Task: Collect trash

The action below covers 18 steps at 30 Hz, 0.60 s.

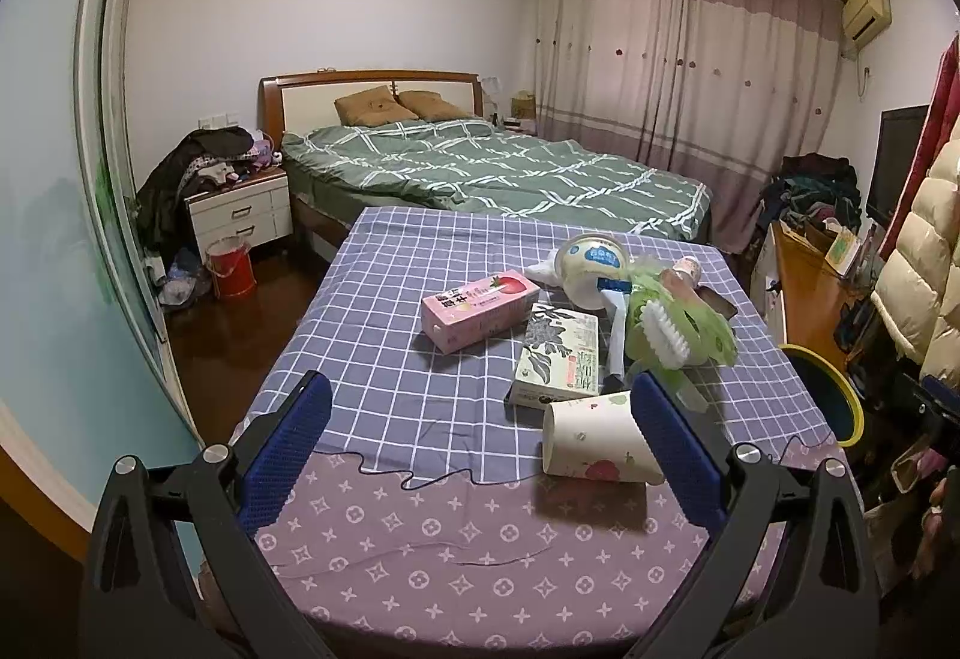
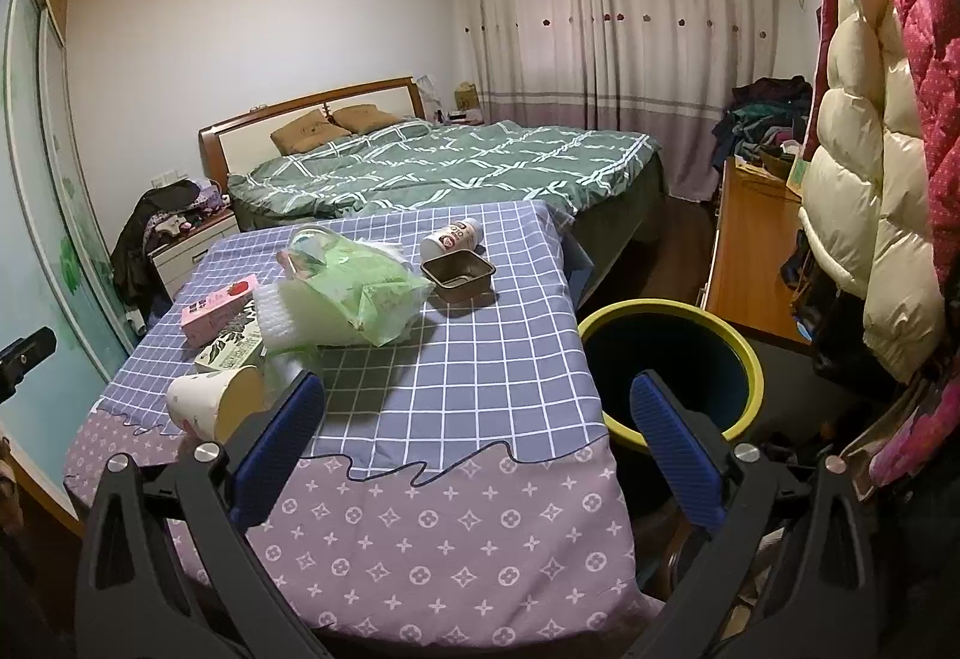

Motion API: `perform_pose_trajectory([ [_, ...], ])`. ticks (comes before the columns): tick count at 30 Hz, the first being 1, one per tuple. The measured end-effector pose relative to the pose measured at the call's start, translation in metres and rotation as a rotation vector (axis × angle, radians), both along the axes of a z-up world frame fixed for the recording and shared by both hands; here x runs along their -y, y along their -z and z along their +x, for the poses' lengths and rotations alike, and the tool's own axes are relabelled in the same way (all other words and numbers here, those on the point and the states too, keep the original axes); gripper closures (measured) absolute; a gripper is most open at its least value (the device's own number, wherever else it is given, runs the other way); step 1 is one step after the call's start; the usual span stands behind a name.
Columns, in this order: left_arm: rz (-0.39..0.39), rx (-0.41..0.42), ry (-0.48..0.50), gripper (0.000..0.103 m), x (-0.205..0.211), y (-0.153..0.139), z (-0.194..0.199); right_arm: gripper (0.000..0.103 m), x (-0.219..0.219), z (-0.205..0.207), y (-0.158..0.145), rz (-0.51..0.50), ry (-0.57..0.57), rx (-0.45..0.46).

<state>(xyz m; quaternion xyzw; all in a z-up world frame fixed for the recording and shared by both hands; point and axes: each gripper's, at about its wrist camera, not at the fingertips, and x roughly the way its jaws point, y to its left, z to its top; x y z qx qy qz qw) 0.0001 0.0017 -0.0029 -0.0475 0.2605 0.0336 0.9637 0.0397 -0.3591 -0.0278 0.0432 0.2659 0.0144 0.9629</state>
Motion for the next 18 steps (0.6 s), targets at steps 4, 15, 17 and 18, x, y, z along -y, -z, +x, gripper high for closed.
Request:
perform_pose_trajectory([
  [4, -0.004, -0.002, 0.002, 0.005, 0.0011, 0.0018, 0.001, 0.006, 0.0002, 0.0005, -0.0002, -0.001, -0.001, 0.003],
  [15, -0.001, -0.009, 0.003, 0.005, 0.0027, 0.0043, 0.002, 0.006, 0.0, 0.0022, 0.0006, 0.005, 0.002, 0.002],
  [17, 0.0, -0.01, 0.003, 0.005, 0.0035, 0.0061, 0.0026, 0.006, -0.0001, 0.0026, 0.0009, 0.006, 0.001, 0.002],
  [18, -0.001, -0.009, 0.003, 0.005, 0.0027, 0.0056, 0.0027, 0.006, -0.0003, 0.0028, 0.001, 0.006, 0.002, 0.002],
])
